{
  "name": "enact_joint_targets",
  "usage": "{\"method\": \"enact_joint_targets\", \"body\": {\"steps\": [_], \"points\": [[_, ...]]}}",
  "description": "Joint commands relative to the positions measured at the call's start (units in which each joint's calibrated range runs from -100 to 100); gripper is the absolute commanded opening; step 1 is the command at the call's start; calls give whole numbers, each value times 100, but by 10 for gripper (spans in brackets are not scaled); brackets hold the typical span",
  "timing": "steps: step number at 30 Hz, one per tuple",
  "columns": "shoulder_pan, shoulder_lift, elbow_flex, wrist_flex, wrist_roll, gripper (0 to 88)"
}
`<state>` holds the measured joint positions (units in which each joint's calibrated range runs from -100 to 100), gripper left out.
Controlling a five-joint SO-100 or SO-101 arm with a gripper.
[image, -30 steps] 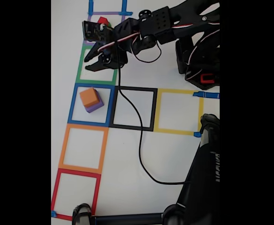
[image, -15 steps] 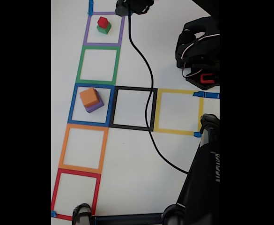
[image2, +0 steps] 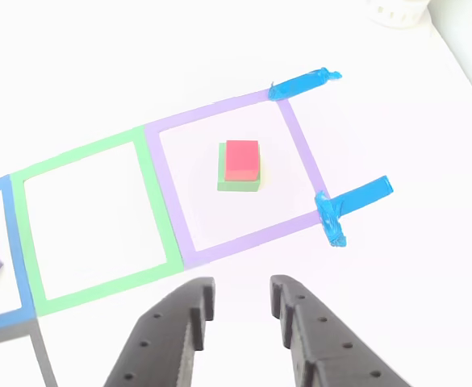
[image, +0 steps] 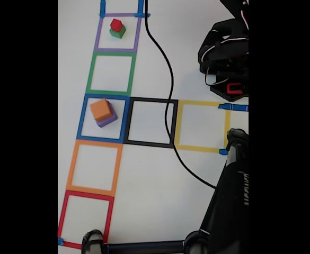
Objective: Tower of hanoi
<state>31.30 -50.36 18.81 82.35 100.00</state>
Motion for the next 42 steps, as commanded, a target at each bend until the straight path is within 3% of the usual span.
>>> {"method": "enact_joint_targets", "body": {"steps": [1,9,20,26,42], "points": [[196,-386,1710,-1846,0,100],[398,-152,3819,-4777,0,285],[379,1802,4828,-8437,0,285],[580,2836,4773,-9611,0,282],[724,4467,4946,-11360,0,277]]}}
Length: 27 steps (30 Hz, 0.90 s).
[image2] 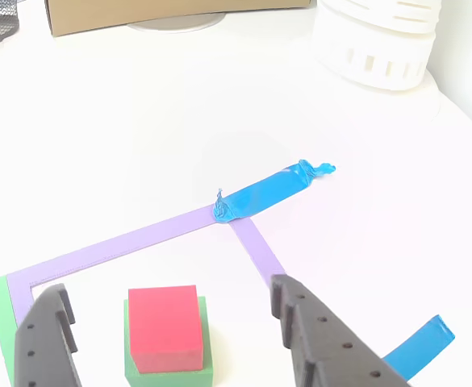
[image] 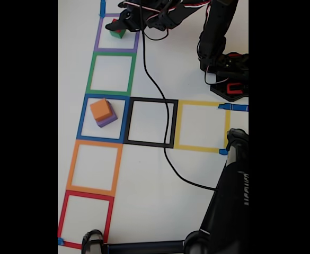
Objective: Tower of hanoi
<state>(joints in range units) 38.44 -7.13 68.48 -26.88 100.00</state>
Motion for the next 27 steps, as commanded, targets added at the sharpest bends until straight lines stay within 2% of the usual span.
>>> {"method": "enact_joint_targets", "body": {"steps": [1,17,27], "points": [[10,233,-21,-526,0,276],[-124,1097,-21,-1425,0,251],[-249,1283,-75,-1498,0,207]]}}
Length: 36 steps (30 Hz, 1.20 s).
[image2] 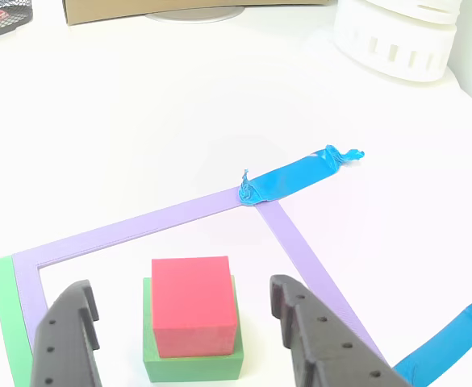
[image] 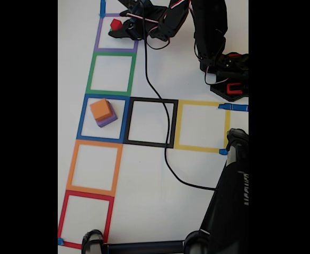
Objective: Tower of hanoi
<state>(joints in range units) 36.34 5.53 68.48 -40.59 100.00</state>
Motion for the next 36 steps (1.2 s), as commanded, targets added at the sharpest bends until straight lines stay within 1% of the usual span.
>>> {"method": "enact_joint_targets", "body": {"steps": [1,11,36], "points": [[-57,40,-85,-127,0,202],[-144,291,-221,-216,0,160],[-316,-8,-221,-208,0,163]]}}
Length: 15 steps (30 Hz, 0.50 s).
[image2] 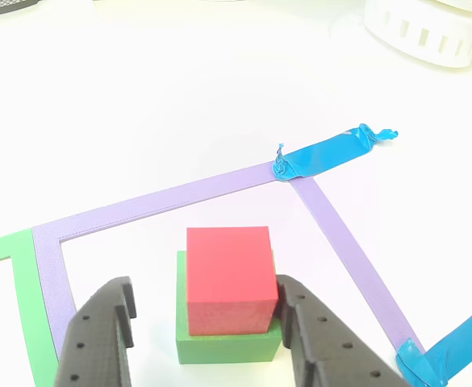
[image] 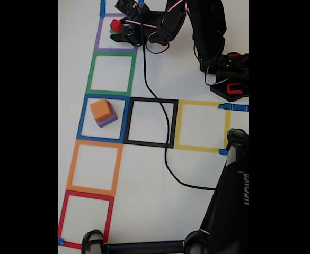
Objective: Tower of hanoi
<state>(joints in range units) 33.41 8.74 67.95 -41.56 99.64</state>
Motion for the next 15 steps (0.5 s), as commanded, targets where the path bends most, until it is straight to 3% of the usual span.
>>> {"method": "enact_joint_targets", "body": {"steps": [1,15], "points": [[-24,-329,-177,-112,36,162],[-43,-337,-150,-104,36,56]]}}
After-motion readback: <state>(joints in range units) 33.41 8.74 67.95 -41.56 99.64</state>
